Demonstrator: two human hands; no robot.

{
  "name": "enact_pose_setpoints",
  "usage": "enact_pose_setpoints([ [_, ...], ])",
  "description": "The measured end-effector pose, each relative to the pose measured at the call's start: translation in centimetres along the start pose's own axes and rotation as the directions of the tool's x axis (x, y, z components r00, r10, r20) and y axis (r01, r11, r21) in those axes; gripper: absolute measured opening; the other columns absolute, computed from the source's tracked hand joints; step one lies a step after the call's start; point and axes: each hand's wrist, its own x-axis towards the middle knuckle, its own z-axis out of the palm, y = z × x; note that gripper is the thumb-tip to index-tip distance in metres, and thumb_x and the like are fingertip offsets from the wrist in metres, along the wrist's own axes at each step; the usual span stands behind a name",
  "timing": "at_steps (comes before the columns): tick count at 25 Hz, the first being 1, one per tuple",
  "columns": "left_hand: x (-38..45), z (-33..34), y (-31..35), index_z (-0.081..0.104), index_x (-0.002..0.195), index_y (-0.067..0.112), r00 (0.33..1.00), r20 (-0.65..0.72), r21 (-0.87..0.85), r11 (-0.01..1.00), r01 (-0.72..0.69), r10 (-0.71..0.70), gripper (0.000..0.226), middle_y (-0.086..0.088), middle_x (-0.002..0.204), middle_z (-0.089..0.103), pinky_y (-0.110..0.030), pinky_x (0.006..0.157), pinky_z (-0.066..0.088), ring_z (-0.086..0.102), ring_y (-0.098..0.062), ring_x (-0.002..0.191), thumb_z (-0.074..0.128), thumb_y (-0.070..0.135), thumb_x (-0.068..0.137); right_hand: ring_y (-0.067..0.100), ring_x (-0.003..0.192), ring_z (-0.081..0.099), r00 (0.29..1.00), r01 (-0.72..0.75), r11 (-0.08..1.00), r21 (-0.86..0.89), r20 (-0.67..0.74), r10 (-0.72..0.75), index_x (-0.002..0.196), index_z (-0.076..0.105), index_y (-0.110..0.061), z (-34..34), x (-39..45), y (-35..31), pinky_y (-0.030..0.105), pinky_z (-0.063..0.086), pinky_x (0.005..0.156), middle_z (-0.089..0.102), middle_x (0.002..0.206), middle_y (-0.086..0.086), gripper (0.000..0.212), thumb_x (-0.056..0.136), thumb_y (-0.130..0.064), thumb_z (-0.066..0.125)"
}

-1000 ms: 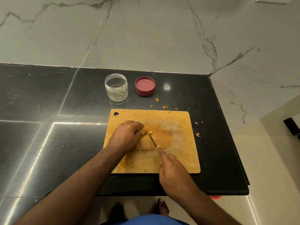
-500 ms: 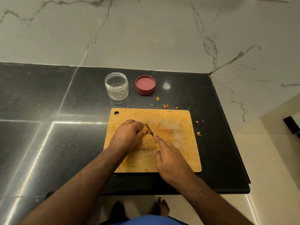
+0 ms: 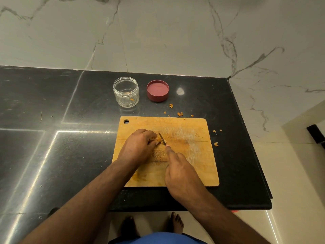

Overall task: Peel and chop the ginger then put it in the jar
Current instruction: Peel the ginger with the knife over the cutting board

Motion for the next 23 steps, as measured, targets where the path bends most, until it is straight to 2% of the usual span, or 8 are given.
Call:
enact_pose_setpoints([
  [4, 0.0, -0.1, 0.1, 0.067, 0.125, 0.022, 1.0, 0.002, 0.011, 1.0, -0.001, 0.001, 0.031, 0.002, 0.121, 0.065, -0.025, 0.083, 0.047, 0.057, -0.013, 0.105, 0.063, 0.03, 0.096, 0.01, 0.091, 0.052, 1.0, 0.001, 1.0, 0.002, 0.01, -0.001, 0.156, 0.014, -0.029, 0.0, -0.1, -0.1, 0.028, 0.048, 0.076, 0.046, 0.12, -0.003, 0.056, 0.103, -0.023, 0.034],
  [12, 0.1, 0.2, -0.2, 0.068, 0.122, 0.023, 1.0, -0.004, 0.006, 1.0, -0.002, 0.002, 0.029, 0.003, 0.118, 0.065, -0.025, 0.08, 0.048, 0.058, -0.013, 0.102, 0.064, 0.031, 0.095, 0.01, 0.093, 0.052, 1.0, -0.008, 1.0, -0.001, 0.024, 0.008, 0.156, 0.014, -0.029, -0.1, 0.0, -0.3, 0.022, 0.041, 0.072, 0.047, 0.124, -0.002, 0.058, 0.103, -0.019, 0.036],
  [23, 0.2, 0.1, -0.1, 0.07, 0.118, 0.022, 1.0, -0.003, 0.026, 0.999, -0.022, 0.022, 0.026, 0.002, 0.117, 0.067, -0.026, 0.081, 0.048, 0.059, -0.014, 0.102, 0.065, 0.031, 0.094, 0.021, 0.11, 0.053, 0.996, -0.023, 0.999, -0.032, 0.084, 0.025, 0.157, 0.015, -0.025, -0.4, 1.6, -0.7, 0.034, 0.049, 0.089, 0.048, 0.131, 0.006, 0.062, 0.1, -0.013, 0.037],
])
